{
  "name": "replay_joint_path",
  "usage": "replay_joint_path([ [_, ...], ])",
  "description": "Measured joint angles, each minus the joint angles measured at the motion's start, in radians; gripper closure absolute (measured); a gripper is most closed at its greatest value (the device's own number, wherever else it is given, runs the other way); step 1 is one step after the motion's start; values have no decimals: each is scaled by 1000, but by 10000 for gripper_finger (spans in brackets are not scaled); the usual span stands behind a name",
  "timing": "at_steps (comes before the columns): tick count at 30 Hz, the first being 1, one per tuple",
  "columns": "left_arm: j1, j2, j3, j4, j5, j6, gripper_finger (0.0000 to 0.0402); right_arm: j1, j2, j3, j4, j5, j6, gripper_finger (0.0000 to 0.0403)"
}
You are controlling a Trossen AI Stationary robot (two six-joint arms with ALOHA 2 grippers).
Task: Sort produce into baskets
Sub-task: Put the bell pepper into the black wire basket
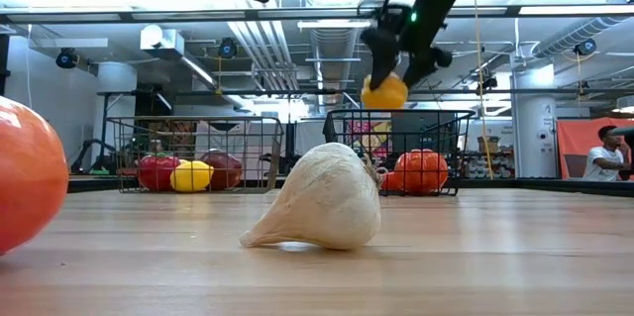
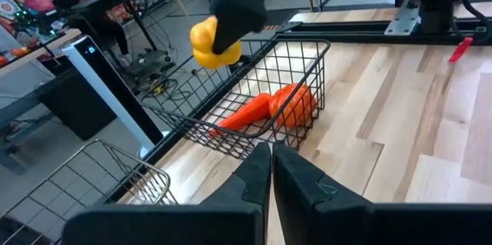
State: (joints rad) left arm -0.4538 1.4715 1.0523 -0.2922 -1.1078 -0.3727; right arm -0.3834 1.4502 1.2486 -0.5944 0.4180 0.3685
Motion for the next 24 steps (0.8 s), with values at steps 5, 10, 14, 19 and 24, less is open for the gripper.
replay_joint_path([
  [5, -3, 0, 0, -6, 0, -12, 402, -83, 83, 9, -3, 0, -1, 59],
  [10, -6, 0, -1, -16, 1, -30, 402, -117, 137, 20, -2, 1, -2, 53],
  [14, -6, 0, -1, -20, 1, -32, 402, -114, 151, 26, 1, -3, -12, 40],
  [19, -8, 0, -1, -20, 2, -38, 402, -115, 153, 26, 1, 0, -4, 36],
  [24, -10, 0, -1, -20, 2, -38, 402, -115, 143, 28, 8, 1, -19, 35],
])
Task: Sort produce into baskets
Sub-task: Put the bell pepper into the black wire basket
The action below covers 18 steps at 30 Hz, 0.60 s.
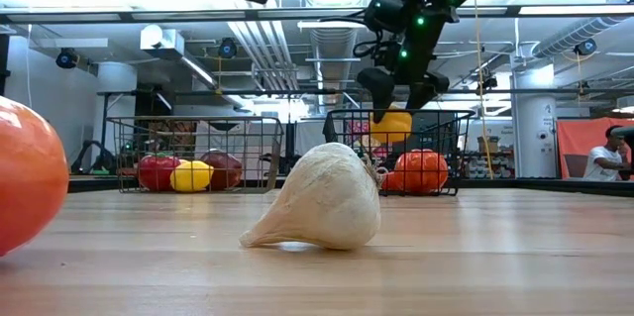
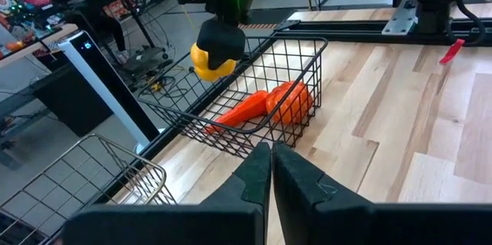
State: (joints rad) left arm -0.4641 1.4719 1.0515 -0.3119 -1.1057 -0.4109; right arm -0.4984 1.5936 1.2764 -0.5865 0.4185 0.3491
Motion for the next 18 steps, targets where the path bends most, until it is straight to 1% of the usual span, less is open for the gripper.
replay_joint_path([
  [5, -1, 0, 0, 0, 0, -3, 402, 0, 0, 5, 1, 0, 18, 34],
  [12, -2, 0, 0, 0, 0, -3, 402, 0, 0, 4, 16, 0, 3, 34],
  [15, -3, 0, 0, 0, 0, -3, 402, 0, 0, 4, 21, 8, 43, 34],
  [18, -5, 0, 0, 0, 0, -3, 402, 0, 0, 2, 36, 8, 50, 34],
])
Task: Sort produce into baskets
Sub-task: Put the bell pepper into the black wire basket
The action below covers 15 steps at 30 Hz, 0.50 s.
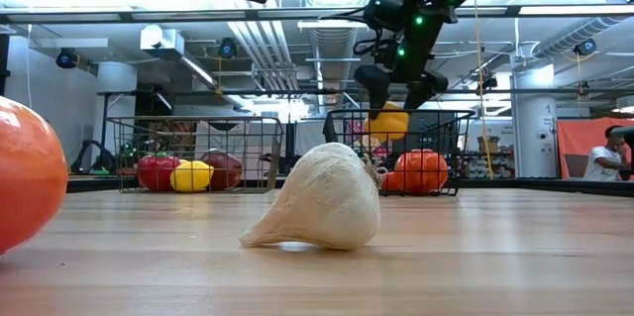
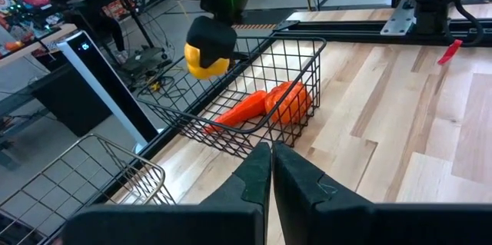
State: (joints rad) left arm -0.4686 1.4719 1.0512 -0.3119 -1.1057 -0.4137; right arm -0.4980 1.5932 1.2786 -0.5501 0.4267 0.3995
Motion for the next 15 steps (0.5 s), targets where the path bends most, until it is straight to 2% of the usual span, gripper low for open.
replay_joint_path([
  [15, -5, 0, 0, -4, 21, -15, 402, 2, 15, -3, 65, -8, -10, 34],
])
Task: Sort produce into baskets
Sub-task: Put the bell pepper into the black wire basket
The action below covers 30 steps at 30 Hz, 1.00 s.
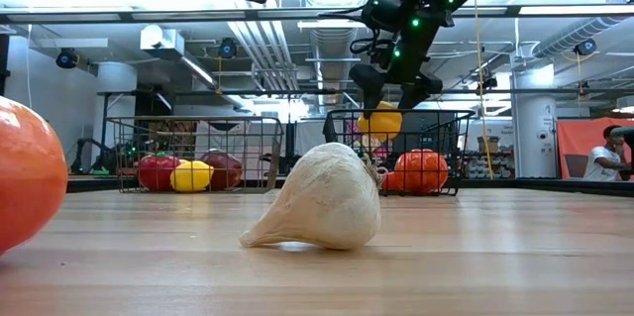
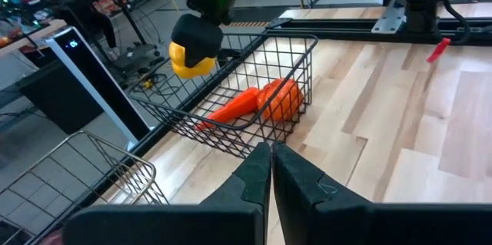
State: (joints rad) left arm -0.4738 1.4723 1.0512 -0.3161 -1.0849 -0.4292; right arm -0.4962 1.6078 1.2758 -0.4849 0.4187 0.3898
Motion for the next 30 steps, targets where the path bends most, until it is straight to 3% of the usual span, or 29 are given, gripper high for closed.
replay_joint_path([
  [6, -2, 0, 0, 0, 2, 0, 402, 1, 3, 0, 4, -1, -112, 34],
  [17, -2, 0, 0, 0, 2, 0, 402, 1, 4, 3, 5, 0, -42, 34],
  [24, -2, 0, 0, 0, 1, 1, 402, 1, 3, 6, 143, -4, -86, 34],
  [30, -2, 0, 0, 0, 1, 1, 402, 0, 11, 6, 170, -120, -55, 34],
])
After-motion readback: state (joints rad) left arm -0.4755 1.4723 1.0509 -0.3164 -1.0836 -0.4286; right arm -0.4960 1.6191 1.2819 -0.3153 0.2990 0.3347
